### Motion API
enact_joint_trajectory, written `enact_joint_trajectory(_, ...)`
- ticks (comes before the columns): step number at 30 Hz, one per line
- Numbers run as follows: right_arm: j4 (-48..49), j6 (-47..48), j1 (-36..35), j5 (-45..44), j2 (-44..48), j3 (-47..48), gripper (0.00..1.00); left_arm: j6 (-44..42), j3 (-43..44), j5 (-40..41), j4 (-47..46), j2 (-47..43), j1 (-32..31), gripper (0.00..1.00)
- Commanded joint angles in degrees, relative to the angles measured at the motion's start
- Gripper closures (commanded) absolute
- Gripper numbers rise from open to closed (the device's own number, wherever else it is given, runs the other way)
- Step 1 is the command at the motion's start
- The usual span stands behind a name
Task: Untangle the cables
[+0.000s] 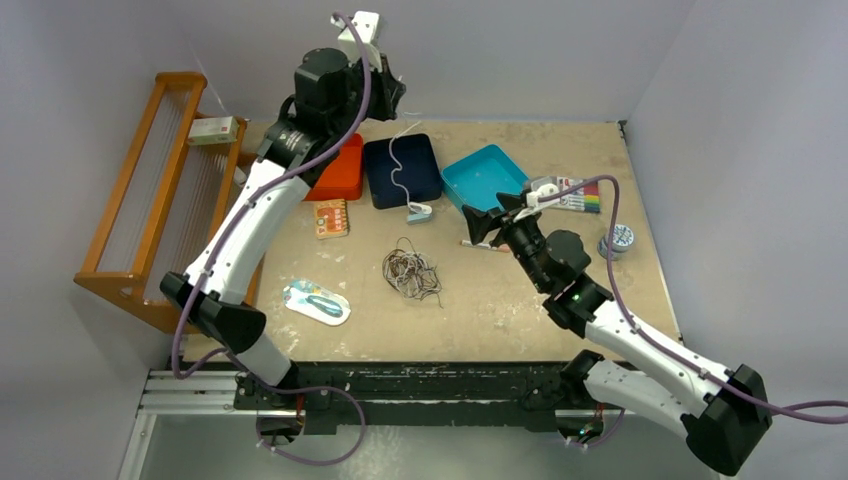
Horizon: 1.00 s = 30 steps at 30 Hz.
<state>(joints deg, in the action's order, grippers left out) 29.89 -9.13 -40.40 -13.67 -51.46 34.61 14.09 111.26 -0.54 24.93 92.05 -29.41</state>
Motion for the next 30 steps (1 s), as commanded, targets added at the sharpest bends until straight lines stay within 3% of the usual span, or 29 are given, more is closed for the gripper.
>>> enact_joint_trajectory(1, 1.1, 1.7, -0.1, -1.7, -0.6, 3.1, 0.22, -3.0, 6.3, 5.6, -3.0, 2.2, -0.2, 1.0)
enact_joint_trajectory(17, 0.3, 2.3, 0.0, -2.6, -2.2, 3.7, 0.22, -9.1, 16.8, 14.9, -2.6, 11.1, -0.2, 1.0)
enact_joint_trajectory(23, 0.7, 2.5, 0.0, -2.5, -3.5, 4.1, 0.22, -10.6, 24.6, 15.4, -0.8, 15.2, -0.2, 1.0)
enact_joint_trajectory(30, 0.8, 2.5, 0.0, -2.1, -4.5, 4.5, 0.22, -13.0, 24.6, 15.2, -3.1, 16.3, -0.1, 1.0)
